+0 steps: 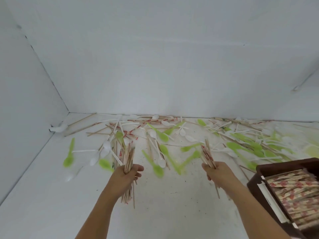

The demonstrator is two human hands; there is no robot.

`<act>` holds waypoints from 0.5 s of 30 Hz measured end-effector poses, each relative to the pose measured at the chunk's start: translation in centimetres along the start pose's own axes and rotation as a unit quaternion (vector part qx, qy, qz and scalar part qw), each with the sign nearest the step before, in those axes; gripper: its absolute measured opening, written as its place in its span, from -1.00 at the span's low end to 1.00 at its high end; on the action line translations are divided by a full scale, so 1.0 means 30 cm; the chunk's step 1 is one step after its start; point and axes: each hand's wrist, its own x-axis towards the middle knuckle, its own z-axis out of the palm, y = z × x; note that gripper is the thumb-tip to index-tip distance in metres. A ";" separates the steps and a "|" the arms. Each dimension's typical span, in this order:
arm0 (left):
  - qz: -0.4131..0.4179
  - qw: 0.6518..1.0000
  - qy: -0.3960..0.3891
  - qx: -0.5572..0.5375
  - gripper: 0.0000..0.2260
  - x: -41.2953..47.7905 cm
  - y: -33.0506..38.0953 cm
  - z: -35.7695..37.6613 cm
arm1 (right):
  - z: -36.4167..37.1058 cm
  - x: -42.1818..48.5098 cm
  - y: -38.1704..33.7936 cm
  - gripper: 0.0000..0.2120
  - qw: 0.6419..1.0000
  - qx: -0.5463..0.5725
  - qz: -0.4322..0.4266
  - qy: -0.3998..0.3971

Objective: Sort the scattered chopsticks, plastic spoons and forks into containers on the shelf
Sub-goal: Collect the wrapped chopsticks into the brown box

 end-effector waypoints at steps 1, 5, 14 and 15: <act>-0.002 0.999 -0.023 -0.042 -0.75 0.023 -0.004 -0.006 | 0.018 -0.009 -0.019 -0.55 1.000 -0.002 -0.004 -0.004; -0.002 0.993 -0.074 -0.095 -0.61 0.104 0.026 -0.004 | 0.089 -0.001 -0.088 -0.71 0.998 0.043 -0.018 -0.034; -0.005 0.994 -0.022 0.105 -0.93 0.374 0.083 0.172 | 0.391 0.144 -0.133 -0.85 0.968 0.213 0.122 -0.059; -0.013 0.992 -0.014 0.122 -0.90 0.403 0.085 0.194 | 0.419 0.158 -0.139 -0.92 0.972 0.197 0.119 -0.057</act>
